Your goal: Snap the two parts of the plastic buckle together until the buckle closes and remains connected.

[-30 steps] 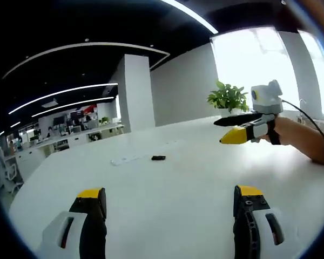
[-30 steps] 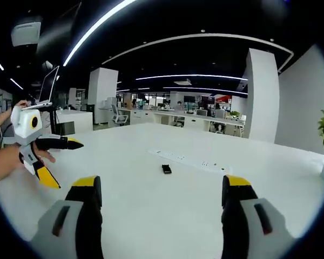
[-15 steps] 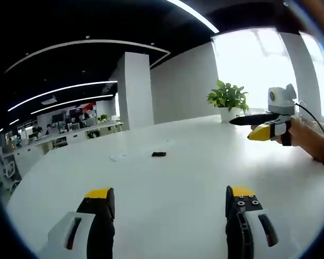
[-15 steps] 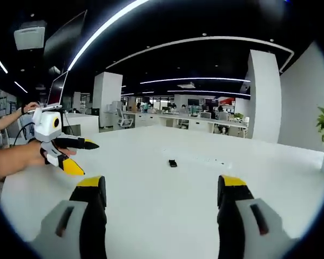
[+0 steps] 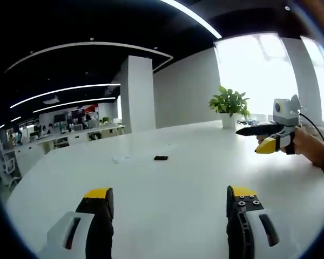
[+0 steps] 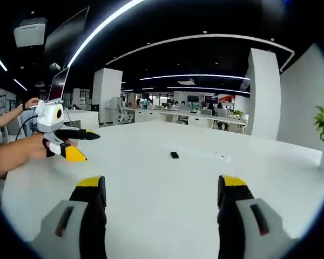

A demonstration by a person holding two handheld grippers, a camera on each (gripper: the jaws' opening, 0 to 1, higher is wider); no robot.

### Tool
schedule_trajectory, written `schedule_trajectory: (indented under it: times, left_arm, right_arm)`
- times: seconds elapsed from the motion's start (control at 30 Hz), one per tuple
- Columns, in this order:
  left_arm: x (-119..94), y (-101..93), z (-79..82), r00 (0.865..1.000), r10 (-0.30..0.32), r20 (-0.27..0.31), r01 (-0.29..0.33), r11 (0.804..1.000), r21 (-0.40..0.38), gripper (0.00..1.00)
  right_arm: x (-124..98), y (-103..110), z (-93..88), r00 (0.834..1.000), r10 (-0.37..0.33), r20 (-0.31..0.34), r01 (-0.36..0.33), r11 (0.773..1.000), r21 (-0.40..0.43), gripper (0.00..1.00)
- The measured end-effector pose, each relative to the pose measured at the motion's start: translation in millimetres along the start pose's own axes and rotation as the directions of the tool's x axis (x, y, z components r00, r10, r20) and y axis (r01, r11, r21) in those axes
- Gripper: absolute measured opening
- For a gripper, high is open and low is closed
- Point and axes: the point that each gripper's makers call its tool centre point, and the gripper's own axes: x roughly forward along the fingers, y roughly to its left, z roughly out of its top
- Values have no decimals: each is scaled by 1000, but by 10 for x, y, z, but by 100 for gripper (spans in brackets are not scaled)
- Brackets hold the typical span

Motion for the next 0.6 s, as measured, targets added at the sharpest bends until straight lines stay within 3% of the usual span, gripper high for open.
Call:
schedule_trajectory:
  times: [0.33,0.43,0.6]
  left_arm:
    - [-176,-100,11,1000,-2,13,2,1000,-8,85]
    - [-177,-110,-8,1000,-6,7,6,1000,2,84]
    - [-140,-130,-32,1000,-13,-6,13,1000,9,84]
  right_arm:
    - [23,-43,-54,1000,-14,-12,14,1000,-5,86]
    - [1,-67,-98,999,-37,-24,36,999,-40,86]
    - [-116,-1,-176,999,-25,-29,24,999,-27,86]
